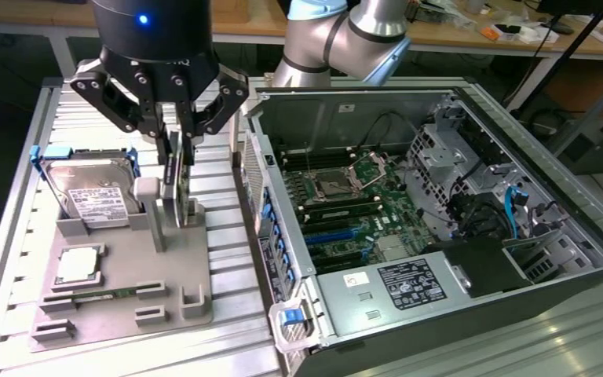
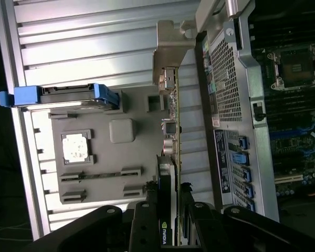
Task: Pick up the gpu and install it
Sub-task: 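Pick up the gpu and move the gpu toward the slot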
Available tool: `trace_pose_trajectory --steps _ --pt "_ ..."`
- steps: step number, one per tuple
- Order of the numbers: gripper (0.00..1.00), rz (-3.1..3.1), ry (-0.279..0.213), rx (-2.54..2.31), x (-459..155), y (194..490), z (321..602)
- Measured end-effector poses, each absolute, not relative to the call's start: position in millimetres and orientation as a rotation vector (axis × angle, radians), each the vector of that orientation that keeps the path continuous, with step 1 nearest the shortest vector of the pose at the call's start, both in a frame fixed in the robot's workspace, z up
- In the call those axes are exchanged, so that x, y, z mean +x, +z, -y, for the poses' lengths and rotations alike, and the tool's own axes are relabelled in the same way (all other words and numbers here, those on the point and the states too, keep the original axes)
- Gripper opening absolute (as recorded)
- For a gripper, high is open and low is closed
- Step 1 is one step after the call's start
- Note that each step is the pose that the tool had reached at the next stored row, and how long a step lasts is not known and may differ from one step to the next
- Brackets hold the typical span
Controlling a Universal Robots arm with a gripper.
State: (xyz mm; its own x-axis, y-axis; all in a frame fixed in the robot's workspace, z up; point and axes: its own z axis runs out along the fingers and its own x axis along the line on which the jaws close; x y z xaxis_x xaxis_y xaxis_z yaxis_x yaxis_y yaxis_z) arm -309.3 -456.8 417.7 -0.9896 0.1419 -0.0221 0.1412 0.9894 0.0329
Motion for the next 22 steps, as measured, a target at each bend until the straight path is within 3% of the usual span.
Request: trace_pose_trajectory --steps 22 --pt "0.27 -3.109 0.049 0.221 -305.5 422.3 456.8"
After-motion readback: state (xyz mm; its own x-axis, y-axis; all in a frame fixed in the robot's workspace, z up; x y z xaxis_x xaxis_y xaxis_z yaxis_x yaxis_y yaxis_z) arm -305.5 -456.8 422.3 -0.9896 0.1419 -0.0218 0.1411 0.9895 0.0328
